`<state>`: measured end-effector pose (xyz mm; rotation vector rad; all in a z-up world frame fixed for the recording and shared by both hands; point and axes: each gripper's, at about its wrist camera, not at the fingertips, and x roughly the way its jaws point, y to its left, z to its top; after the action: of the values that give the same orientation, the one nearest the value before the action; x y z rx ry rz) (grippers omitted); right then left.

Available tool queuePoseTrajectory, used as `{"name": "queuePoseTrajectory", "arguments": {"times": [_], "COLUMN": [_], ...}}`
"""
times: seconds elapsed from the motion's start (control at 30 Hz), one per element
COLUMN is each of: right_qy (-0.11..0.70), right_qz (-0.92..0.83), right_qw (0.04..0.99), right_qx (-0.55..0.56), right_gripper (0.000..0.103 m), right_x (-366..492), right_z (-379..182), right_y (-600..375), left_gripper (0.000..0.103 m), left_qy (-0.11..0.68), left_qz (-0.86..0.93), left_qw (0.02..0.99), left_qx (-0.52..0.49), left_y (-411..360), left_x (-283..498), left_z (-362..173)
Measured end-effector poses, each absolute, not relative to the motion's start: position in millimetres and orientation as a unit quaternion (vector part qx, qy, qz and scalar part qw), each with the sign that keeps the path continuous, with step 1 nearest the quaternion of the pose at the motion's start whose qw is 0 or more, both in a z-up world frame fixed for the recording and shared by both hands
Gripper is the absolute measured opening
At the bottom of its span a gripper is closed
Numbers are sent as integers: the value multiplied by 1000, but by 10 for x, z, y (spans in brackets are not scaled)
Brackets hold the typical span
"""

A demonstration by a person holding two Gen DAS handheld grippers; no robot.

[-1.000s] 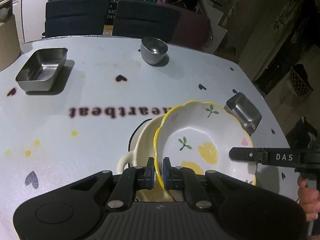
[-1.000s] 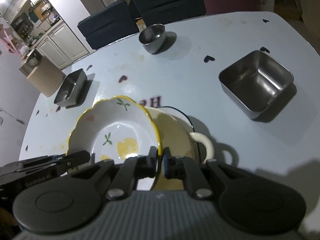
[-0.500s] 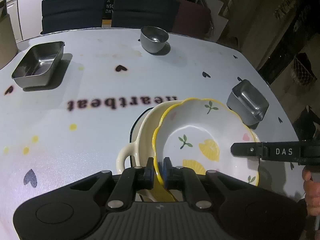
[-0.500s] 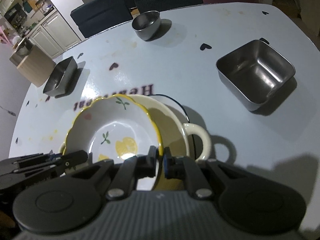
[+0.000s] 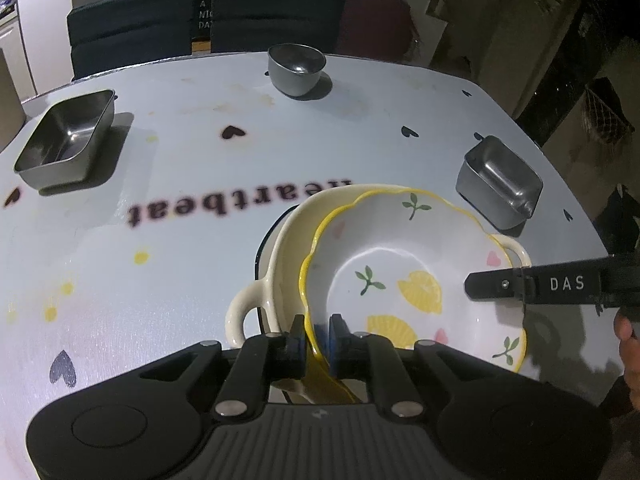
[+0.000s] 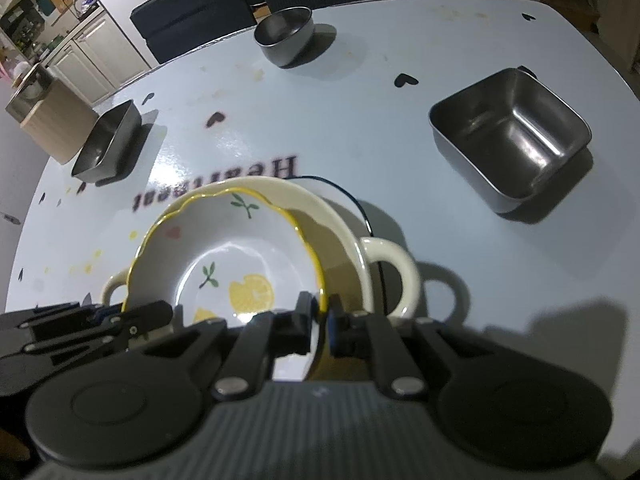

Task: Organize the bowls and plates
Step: 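Lower the floral bowl into the cream bowl and open both grippers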

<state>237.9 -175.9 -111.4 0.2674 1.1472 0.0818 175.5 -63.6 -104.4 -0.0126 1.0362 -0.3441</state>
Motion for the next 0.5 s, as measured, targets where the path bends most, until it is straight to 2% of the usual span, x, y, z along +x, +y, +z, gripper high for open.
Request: {"name": "queuePoseTrajectory", "arguments": {"times": [0.5], "right_qy": [548], "right_qz": [27], "right_qw": [826], "right_qx": [132], "right_gripper": [10], "right_x": [2410], "right_z": [-1161], "right_y": [-1733], "left_gripper": [12], "left_qy": [494], "left_qz": [-171], "left_qw": [853], "left_qx": [13], "left_y": [-667], "left_x": [1761], "left_z": [-1053]}}
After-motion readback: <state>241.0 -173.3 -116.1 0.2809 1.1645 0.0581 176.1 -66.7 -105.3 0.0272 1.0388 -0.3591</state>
